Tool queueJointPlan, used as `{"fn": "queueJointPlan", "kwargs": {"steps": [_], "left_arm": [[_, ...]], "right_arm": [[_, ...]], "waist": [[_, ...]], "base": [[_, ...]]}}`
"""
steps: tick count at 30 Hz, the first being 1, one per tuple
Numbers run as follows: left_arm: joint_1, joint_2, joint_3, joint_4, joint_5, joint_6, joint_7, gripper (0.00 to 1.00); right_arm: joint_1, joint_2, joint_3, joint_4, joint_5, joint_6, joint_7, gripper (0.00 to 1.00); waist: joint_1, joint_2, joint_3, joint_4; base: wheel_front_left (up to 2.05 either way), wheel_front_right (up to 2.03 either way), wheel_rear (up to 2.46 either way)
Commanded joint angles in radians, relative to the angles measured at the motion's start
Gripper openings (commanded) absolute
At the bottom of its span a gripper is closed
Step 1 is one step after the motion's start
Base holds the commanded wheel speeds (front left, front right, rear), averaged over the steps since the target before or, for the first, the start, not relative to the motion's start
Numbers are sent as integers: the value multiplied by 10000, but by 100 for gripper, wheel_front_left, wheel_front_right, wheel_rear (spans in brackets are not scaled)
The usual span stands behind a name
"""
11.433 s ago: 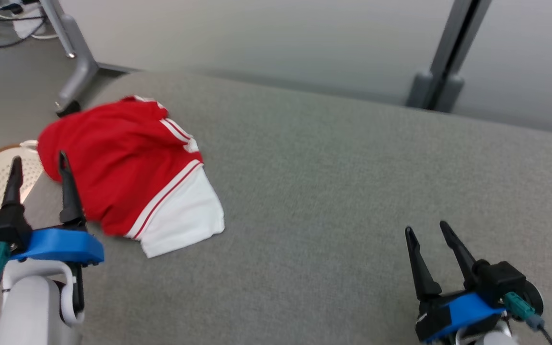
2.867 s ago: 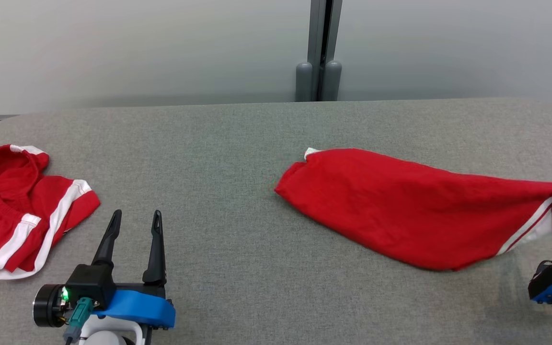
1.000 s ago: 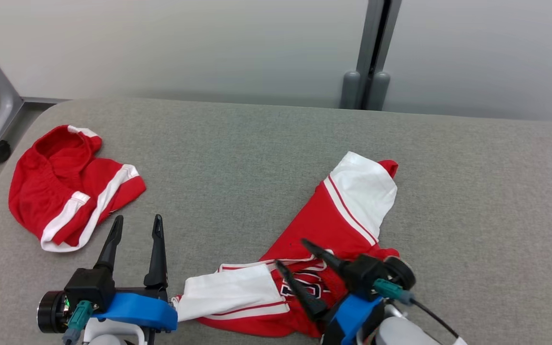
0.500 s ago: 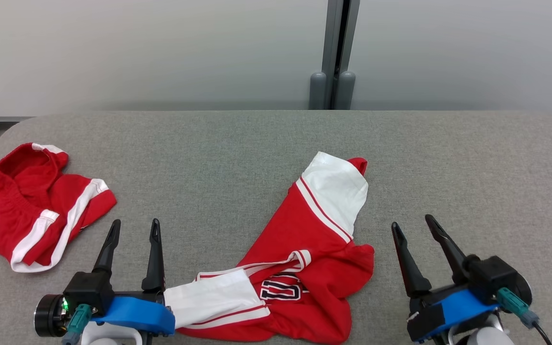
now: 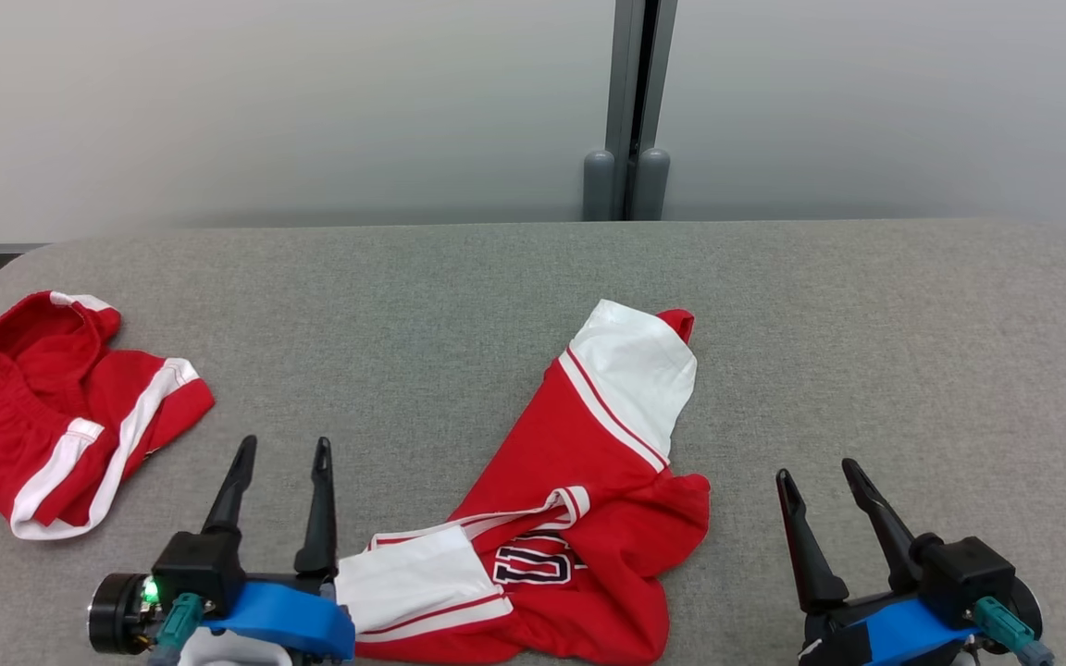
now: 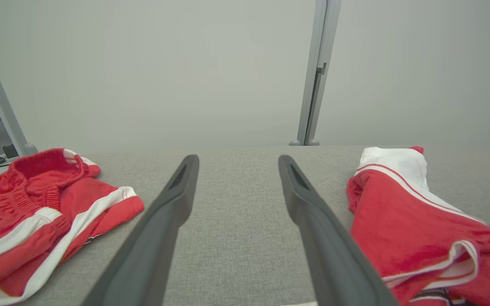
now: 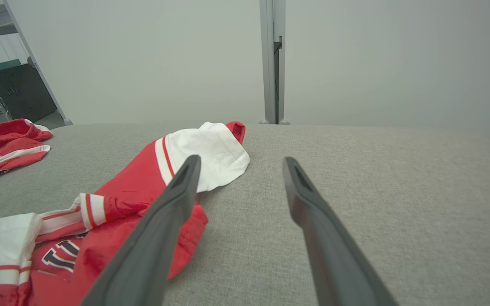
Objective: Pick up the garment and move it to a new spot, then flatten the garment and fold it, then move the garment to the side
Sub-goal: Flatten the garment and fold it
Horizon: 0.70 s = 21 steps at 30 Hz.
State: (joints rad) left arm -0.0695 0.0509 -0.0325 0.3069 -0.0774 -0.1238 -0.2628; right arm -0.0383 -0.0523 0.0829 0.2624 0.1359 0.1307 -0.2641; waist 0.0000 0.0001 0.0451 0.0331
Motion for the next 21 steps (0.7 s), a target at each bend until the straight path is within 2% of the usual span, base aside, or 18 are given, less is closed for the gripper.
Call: {"fn": "queueJointPlan", "kwargs": {"steps": [1,6,7,11,12,16,17,21], "left_arm": [[-221,-8,-200,29,122,-61,-30,100],[-532,18,-1031,226,257,-95,-30,100],[-760,96,-1623,372,152,-97,-30,100],[-1238,324,-2913,871,-215,-64,-29,100],[-1238,324,-2913,871,-215,-64,-29,100],[-1859,572,-4197,1542,-708,-64,-30,100],[-2114,651,-4776,1933,-937,-65,-30,100],[-2488,727,-5419,2453,-1273,-65,-30,100]], "right_arm": [[-98,19,31,8,57,1,-6,100],[-203,17,96,56,122,1,-6,100],[-247,18,129,71,132,1,-6,100],[-300,13,162,38,149,1,-6,100],[-300,13,162,38,149,1,-6,100],[-376,14,236,24,252,1,-6,100],[-413,11,248,33,272,1,-6,100],[-459,11,228,44,311,1,-6,100]], "waist": [[0,-1,2,-29],[0,-1,23,-145],[0,-1,59,-227],[0,-1,169,-424],[0,-1,169,-424],[0,-1,363,-673],[0,-1,457,-812],[0,-1,593,-1009]], "base": [[0,0,0],[0,0,0],[0,0,0],[0,0,0],[0,0,0],[0,0,0],[0,0,0],[0,0,0]]}}
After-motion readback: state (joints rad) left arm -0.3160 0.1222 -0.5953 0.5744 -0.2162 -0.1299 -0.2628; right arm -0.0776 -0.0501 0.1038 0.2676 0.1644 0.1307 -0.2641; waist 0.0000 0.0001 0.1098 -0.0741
